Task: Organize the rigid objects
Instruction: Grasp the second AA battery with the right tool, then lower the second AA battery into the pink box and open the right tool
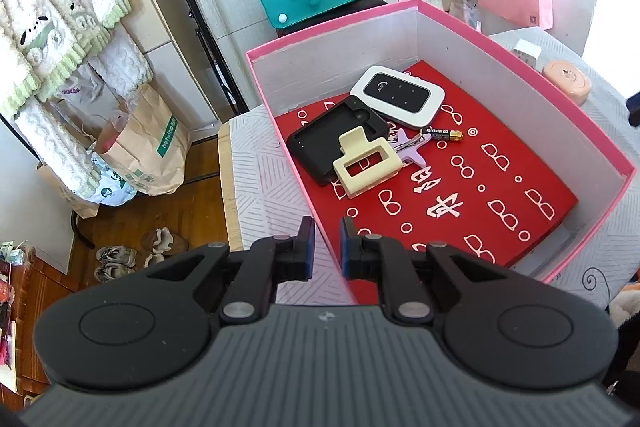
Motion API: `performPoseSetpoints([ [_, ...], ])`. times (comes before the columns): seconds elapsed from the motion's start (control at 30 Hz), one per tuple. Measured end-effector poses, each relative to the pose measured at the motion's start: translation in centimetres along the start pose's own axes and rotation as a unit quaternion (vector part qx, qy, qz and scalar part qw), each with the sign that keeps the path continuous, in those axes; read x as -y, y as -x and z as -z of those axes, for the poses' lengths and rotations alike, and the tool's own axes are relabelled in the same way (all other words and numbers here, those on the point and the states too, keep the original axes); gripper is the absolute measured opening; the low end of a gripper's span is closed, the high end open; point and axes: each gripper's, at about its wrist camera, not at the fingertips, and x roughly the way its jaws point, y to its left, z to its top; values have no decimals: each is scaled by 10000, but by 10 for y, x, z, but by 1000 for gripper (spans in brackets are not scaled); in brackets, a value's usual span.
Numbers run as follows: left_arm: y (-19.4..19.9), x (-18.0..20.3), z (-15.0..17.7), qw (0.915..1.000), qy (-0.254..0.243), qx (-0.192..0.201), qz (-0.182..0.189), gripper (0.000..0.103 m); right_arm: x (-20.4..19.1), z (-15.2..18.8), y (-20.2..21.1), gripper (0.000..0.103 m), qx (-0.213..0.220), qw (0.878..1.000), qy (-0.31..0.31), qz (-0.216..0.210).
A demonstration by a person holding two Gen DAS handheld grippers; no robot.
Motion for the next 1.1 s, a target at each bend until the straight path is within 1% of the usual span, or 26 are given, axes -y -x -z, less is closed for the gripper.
performPoseSetpoints([
  [0.13, 0, 1, -1, 10000, -10, -3, -21, 11, 5, 13, -14, 31, -162, 9998, -98, -85],
  [0.27, -1, -1, -1, 10000, 47, -11, -18, 11, 6, 17, -32, 31, -152, 9996, -151, -205],
  [0.47, -1, -1, -1, 10000, 57, -14, -18, 11, 4, 15, -54, 31, -195, 9997, -17, 171],
  [0.53, -1, 0, -1, 10000, 56, -13, -15, 11, 5, 15, -58, 30, -196, 9996, 22, 195],
  [0.57, -1, 0, -1, 10000, 56, -12, -15, 11, 5, 14, -58, 29, -175, 9997, 40, 194],
  [0.6, -1, 0, -1, 10000, 53, -13, -23, 11, 4, 14, -58, 18, -171, 9996, 74, 228],
  [0.63, -1, 0, -1, 10000, 48, -13, -25, 11, 3, 14, -59, 12, -168, 9994, 158, 271],
  [0.67, -1, -1, -1, 10000, 55, -12, -14, 11, 1, 15, -59, 12, -155, 9990, 268, 311],
  [0.87, -1, 1, 0, 10000, 36, -6, -11, 11, -9, 14, -52, 12, -43, 9985, 403, 377],
  [1.03, -2, 2, 0, 10000, -19, -10, -23, 11, -24, 4, -31, 12, 257, 9968, 640, 395],
  [1.1, -2, 2, 0, 10000, -26, -6, -25, 11, -31, -3, -19, 12, 421, 9959, 730, 330],
])
